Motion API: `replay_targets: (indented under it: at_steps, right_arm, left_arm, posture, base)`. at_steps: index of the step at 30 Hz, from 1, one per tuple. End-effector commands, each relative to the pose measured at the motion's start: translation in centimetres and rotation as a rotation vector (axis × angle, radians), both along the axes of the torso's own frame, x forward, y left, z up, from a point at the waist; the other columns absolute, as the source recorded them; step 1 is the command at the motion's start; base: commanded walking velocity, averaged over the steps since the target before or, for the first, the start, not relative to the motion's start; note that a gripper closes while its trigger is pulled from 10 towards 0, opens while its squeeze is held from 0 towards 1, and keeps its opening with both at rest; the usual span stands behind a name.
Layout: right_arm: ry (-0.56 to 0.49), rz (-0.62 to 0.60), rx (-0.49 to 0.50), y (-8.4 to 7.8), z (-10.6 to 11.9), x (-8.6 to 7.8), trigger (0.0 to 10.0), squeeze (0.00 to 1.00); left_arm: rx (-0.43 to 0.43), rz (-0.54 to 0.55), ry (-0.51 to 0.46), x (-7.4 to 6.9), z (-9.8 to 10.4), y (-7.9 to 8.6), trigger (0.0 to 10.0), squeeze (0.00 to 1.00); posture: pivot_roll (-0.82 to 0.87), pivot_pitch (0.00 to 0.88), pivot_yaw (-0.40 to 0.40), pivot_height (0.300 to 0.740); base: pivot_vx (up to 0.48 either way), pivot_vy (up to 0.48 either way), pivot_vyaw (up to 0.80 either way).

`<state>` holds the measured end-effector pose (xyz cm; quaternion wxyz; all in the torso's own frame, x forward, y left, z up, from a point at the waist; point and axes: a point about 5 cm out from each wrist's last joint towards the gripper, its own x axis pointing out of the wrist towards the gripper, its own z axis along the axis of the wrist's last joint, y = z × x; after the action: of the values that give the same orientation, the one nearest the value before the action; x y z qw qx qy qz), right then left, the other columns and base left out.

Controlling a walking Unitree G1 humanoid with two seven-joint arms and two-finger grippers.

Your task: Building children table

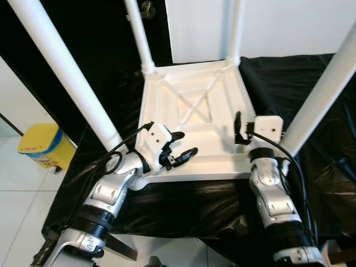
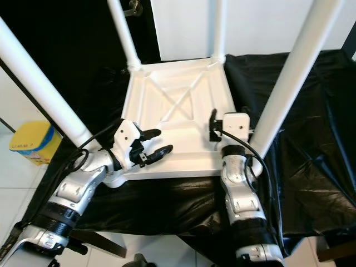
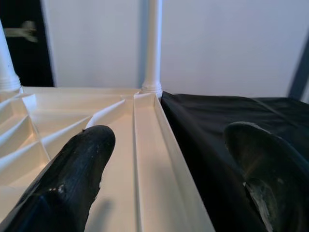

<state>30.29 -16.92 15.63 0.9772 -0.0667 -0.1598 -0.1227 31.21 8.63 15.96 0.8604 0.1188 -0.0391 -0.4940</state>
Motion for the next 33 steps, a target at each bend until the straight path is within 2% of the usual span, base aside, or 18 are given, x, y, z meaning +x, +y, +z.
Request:
replay_targets:
  at_steps: [1,3,4,7,12,13,14,16,18,21,23,27,29,30,31,33]
  right_arm:
    - [0.032,-0.255,0.03,-5.5,-1.2,-1.8,10.0,0.0]
    - [0.024,-0.33,0.022,-6.8,-1.3,-3.2,10.0,0.0]
    - [0.024,-0.33,0.022,-6.8,-1.3,-3.2,10.0,0.0]
    - [0.021,-0.406,0.015,-7.9,-1.4,-4.9,10.0,0.0]
    - [0.027,-0.379,0.02,-7.7,-1.6,-5.3,10.0,0.0]
    - [0.037,-0.293,0.024,-6.7,-1.7,-4.7,10.0,0.0]
    - [0.037,-0.293,0.024,-6.7,-1.7,-4.7,10.0,0.0]
    - [0.056,-0.155,0.022,-4.9,-1.6,-3.4,10.0,0.0]
    - [0.064,-0.107,0.022,-4.3,-1.5,-3.0,10.0,0.0]
    - [0.084,0.02,0.003,-2.6,-1.3,-1.8,10.0,0.0]
    - [0.102,0.109,-0.019,-1.5,-1.3,-0.9,10.0,0.0]
    - [0.11,0.142,-0.028,-1.1,-1.2,-0.6,10.0,0.0]
    - [0.125,0.213,-0.063,-0.3,-1.1,0.5,10.0,0.0]
    - [0.125,0.213,-0.063,-0.3,-1.1,0.5,10.0,0.0]
    - [0.13,0.268,-0.081,0.1,-0.7,1.5,10.0,0.0]
    - [0.132,0.284,-0.09,0.1,-0.5,1.9,10.0,0.0]
  left_arm:
    - [0.019,0.064,0.003,1.0,0.0,1.8,10.0,0.0]
    - [0.008,0.004,0.012,1.0,0.0,0.4,10.0,0.0]
    - [0.008,0.004,0.012,1.0,0.0,0.4,10.0,0.0]
    - [0.005,-0.058,0.022,1.2,0.0,-0.8,10.0,0.0]
    - [0.002,-0.09,0.023,1.4,0.0,-1.2,10.0,0.0]
    - [-0.01,-0.107,0.02,1.2,0.2,-1.5,10.0,0.0]
    - [-0.01,-0.107,0.02,1.2,0.2,-1.5,10.0,0.0]
    - [-0.038,-0.123,0.016,0.7,0.4,-1.8,10.0,0.0]
    - [-0.049,-0.13,0.014,0.5,0.5,-1.9,10.0,0.0]
    - [-0.07,-0.142,0.012,-0.4,0.5,-2.0,10.0,0.0]
    - [-0.084,-0.148,0.017,-1.4,0.5,-1.9,10.0,0.0]
    - [-0.093,-0.15,0.026,-1.8,0.5,-1.8,10.0,0.0]
    - [-0.074,-0.158,0.053,-3.3,0.2,-1.5,10.0,0.0]
    - [-0.074,-0.158,0.053,-3.3,0.2,-1.5,10.0,0.0]
    - [-0.061,-0.122,0.059,-4.4,0.1,-0.8,10.0,0.0]
    - [-0.065,-0.089,0.056,-4.6,0.3,-0.5,10.0,0.0]
  posture:
    - [-0.3,0.073,0.164,0.74]
    - [-0.36,0.085,0.202,0.74]
    - [-0.36,0.085,0.202,0.74]
    - [-0.39,0.094,0.226,0.74]
    - [-0.4,0.098,0.24,0.74]
    - [-0.39,0.096,0.234,0.74]
    - [-0.39,0.096,0.234,0.74]
    - [-0.36,0.091,0.216,0.74]
    - [-0.36,0.09,0.211,0.74]
    - [-0.32,0.083,0.187,0.74]
    - [-0.27,0.072,0.145,0.74]
    - [-0.26,0.07,0.139,0.74]
    - [-0.21,0.063,0.098,0.74]
    - [-0.21,0.063,0.098,0.74]
    - [-0.18,0.058,0.075,0.74]
    - [-0.15,0.056,0.051,0.74]
  base:
    - [0.0,0.0,0.0]
    - [0.0,0.0,0.0]
    - [0.0,0.0,0.0]
    - [0.0,0.0,0.0]
    - [0.0,0.0,0.0]
    - [0.0,0.0,0.0]
    - [0.0,0.0,0.0]
    - [0.0,0.0,0.0]
    - [0.0,0.0,0.0]
    - [0.0,0.0,0.0]
    - [0.0,0.0,0.0]
    - [0.0,0.0,0.0]
    - [0.0,0.0,0.0]
    - [0.0,0.0,0.0]
    - [0.0,0.0,0.0]
    - [0.0,0.0,0.0]
